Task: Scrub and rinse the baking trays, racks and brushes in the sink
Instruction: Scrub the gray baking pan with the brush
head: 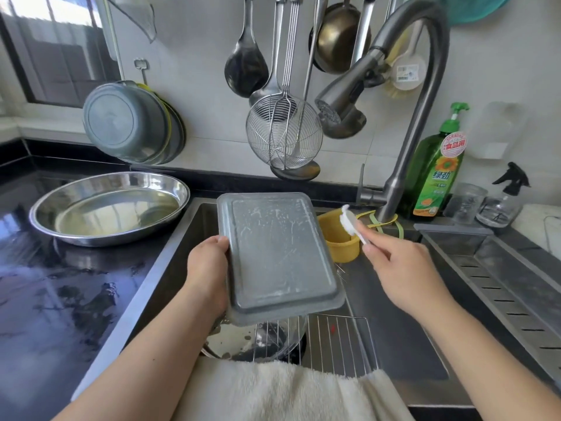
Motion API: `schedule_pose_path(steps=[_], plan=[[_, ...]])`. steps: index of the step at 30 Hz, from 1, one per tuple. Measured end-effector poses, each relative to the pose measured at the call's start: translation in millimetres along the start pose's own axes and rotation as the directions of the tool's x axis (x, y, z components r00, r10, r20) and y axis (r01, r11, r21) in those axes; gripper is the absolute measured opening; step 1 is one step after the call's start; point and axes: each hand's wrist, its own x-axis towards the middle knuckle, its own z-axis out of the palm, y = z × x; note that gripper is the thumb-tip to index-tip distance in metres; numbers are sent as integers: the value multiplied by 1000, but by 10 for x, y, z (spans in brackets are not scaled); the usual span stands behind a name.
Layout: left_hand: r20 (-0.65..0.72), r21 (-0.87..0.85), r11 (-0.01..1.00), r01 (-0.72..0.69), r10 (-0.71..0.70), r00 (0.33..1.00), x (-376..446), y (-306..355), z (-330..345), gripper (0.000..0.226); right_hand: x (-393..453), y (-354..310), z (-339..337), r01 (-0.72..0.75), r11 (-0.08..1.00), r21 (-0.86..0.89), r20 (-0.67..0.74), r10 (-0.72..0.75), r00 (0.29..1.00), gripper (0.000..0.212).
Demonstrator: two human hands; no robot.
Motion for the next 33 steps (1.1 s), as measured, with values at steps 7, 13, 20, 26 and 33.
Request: schedule_pose_path(steps=[7,13,20,26,33], plan=[[-203,367,925,-98,182,962,114,-29,-27,40,-212,-62,336,230,973,-22,335,-209,919,52],[-192,526,840,-131,268,944,52,18,15,45,-365,-178,306,307,948,-82,585,-204,785,40],[-69,496,846,-198,265,962,67,-31,31,50,28,-20,304,143,976,-166,220,-105,970,44],[-121,394,905,-160,224,967,192,-21,-83,57,-391,-115,273,87,995,56,616,-104,781,35],[-14,431,884,-183,209,978,124,-39,-17,61,-28,114,339,98,995,30,311,-103,945,46]])
